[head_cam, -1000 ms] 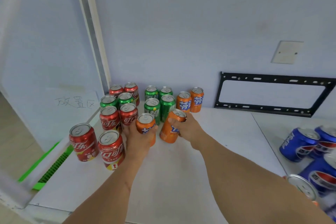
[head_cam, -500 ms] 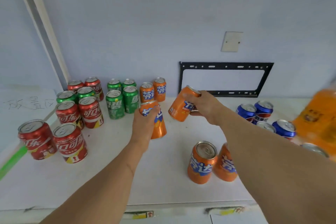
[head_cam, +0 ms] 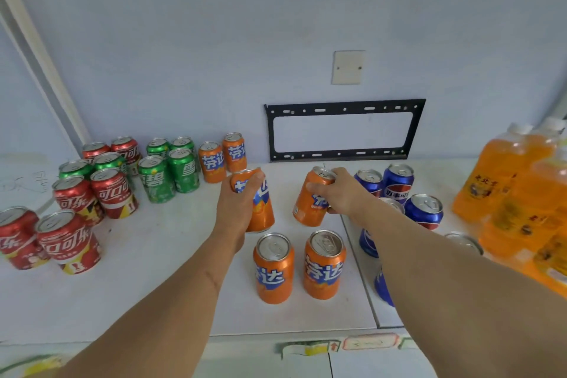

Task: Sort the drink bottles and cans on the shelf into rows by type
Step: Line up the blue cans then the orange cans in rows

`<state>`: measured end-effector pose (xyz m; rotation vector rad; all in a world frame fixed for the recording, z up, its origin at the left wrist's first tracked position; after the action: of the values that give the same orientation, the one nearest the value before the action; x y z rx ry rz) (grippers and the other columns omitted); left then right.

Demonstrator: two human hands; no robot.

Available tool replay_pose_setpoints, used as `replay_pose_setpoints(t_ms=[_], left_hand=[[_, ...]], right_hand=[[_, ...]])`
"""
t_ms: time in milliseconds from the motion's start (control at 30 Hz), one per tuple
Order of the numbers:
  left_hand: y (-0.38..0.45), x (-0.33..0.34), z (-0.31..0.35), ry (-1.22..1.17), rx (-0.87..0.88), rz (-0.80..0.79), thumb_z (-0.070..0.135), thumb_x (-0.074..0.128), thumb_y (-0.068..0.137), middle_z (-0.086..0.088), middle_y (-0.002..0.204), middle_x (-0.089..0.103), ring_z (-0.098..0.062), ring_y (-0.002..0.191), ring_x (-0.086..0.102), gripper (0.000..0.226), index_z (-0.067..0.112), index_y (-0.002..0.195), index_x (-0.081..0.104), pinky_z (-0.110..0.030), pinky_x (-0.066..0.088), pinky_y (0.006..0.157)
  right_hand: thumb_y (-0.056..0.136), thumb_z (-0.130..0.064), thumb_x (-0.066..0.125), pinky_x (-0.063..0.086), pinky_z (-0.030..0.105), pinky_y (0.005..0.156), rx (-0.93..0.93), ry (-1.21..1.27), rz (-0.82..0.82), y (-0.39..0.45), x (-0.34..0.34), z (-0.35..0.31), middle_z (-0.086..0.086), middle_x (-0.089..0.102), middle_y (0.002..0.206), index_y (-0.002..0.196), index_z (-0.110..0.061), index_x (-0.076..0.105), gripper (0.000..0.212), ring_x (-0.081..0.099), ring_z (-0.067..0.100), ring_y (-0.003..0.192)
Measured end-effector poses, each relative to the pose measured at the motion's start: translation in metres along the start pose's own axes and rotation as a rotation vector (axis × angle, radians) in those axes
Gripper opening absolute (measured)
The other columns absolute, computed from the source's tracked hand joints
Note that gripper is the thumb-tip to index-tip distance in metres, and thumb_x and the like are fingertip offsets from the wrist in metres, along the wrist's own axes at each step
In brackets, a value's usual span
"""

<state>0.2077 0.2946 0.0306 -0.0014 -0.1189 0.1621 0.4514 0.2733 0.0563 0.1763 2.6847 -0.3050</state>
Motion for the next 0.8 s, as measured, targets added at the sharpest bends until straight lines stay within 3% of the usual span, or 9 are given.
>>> replay_pose_setpoints(t_ms=[167, 333, 433, 567, 667, 800], left_hand=[[-0.001, 0.001, -0.004, 0.020, 0.002, -0.044, 0.056, 0.080, 0.071, 0.004, 0.116, 0.068, -0.018, 0.104, 0.068, 0.063, 0.034, 0.124, 0.055, -0.044, 0.056, 0.089], [0.001, 0.005, -0.010, 0.108, -0.001, -0.090, 0.058, 0.077, 0.073, 0.005, 0.118, 0.067, -0.016, 0.104, 0.067, 0.067, 0.033, 0.131, 0.053, -0.044, 0.057, 0.088], [0.000, 0.008, -0.014, 0.168, -0.019, -0.107, 0.059, 0.076, 0.074, 0.004, 0.117, 0.066, -0.017, 0.101, 0.067, 0.064, 0.034, 0.128, 0.050, -0.041, 0.058, 0.083], [0.001, 0.010, -0.022, 0.183, -0.048, -0.128, 0.053, 0.075, 0.079, 0.000, 0.121, 0.064, -0.024, 0.105, 0.066, 0.065, 0.031, 0.132, 0.047, -0.049, 0.056, 0.090], [0.001, 0.012, -0.025, 0.210, -0.052, -0.161, 0.048, 0.077, 0.079, 0.000, 0.121, 0.064, -0.021, 0.105, 0.065, 0.063, 0.030, 0.131, 0.047, -0.047, 0.056, 0.091], [-0.002, 0.019, -0.027, 0.283, -0.049, -0.238, 0.045, 0.081, 0.075, 0.003, 0.119, 0.064, -0.020, 0.106, 0.064, 0.063, 0.029, 0.127, 0.050, -0.045, 0.056, 0.092]], right_hand=[[0.082, -0.032, 0.075, 0.052, 0.042, 0.090, 0.021, -0.030, 0.003, -0.002, 0.006, 0.016, 0.009, 0.050, 0.131, 0.143, -0.019, 0.028, 0.078, 0.054, 0.025, 0.112], [0.081, -0.027, 0.076, 0.049, 0.034, 0.081, 0.034, -0.056, 0.006, -0.004, 0.012, 0.025, 0.010, 0.051, 0.128, 0.140, -0.018, 0.028, 0.077, 0.054, 0.025, 0.110], [0.080, -0.023, 0.077, 0.052, 0.037, 0.085, 0.039, -0.078, 0.027, -0.004, 0.012, 0.024, 0.011, 0.053, 0.125, 0.138, -0.018, 0.028, 0.076, 0.056, 0.026, 0.108], [0.078, -0.022, 0.076, 0.055, 0.039, 0.086, 0.047, -0.157, 0.039, -0.006, 0.013, 0.022, 0.012, 0.054, 0.119, 0.136, -0.018, 0.027, 0.076, 0.058, 0.027, 0.104], [0.077, -0.022, 0.077, 0.054, 0.036, 0.082, 0.057, -0.218, 0.055, -0.008, 0.013, 0.022, 0.011, 0.055, 0.118, 0.137, -0.018, 0.027, 0.079, 0.058, 0.026, 0.102], [0.079, -0.031, 0.076, 0.050, 0.033, 0.081, 0.063, -0.188, 0.068, -0.011, 0.008, 0.014, 0.014, 0.048, 0.135, 0.146, -0.018, 0.022, 0.087, 0.055, 0.030, 0.114]])
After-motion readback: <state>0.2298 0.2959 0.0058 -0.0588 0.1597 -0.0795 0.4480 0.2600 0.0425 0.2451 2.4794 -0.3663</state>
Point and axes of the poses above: each hand's wrist, its own y-axis towards the middle knuckle, its own x-axis out of the palm, z = x × y, the point moved 10 cm from there along y, towards the middle knuckle
